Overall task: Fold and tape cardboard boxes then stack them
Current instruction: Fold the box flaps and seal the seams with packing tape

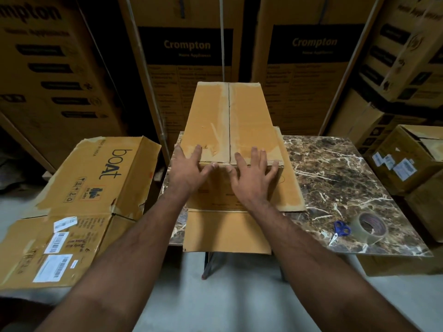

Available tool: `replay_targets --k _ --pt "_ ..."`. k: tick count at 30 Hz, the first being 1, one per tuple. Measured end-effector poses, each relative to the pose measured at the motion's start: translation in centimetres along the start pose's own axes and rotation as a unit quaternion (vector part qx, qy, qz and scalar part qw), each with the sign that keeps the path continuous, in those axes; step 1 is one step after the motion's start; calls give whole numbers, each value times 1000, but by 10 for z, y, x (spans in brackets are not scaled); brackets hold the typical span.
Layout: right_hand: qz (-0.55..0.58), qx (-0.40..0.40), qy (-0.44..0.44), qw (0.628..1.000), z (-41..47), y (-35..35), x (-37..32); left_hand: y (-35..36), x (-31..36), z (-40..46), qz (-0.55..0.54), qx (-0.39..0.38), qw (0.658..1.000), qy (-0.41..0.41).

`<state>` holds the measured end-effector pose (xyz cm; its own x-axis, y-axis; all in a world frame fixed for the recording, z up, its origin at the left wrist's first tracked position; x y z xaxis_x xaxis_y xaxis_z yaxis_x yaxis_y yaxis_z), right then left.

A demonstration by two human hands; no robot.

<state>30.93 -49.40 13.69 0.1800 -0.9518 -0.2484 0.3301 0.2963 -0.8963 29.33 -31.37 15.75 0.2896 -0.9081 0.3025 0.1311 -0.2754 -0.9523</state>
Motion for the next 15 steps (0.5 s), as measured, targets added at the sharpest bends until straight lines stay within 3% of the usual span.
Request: replay_targets --k 4,9,13,15 --pt "99 -90 129 983 1 -5 -32 -7 11 -17 -19 17 999 -42" --pt "143 -106 110 978 8 -15 -32 -24 28 -57 18 11 996 -87" --pt "100 -59 227 967 30 -34 -15 -33 62 -71 29 -28 999 -5" --pt "60 -56 238 968 31 -35 -10 -33 71 -71 26 -52 998 34"
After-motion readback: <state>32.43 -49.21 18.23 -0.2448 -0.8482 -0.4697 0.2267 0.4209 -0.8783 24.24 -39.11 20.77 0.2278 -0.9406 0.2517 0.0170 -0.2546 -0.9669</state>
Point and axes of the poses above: each hand's wrist, its own z-axis towards the middle knuckle, its own y-axis out of the palm, x = y × z, the point moved 2 cm from there along z, towards the middle knuckle, and after that the axes turned 2 degrees about x, right-handed, at the moved point
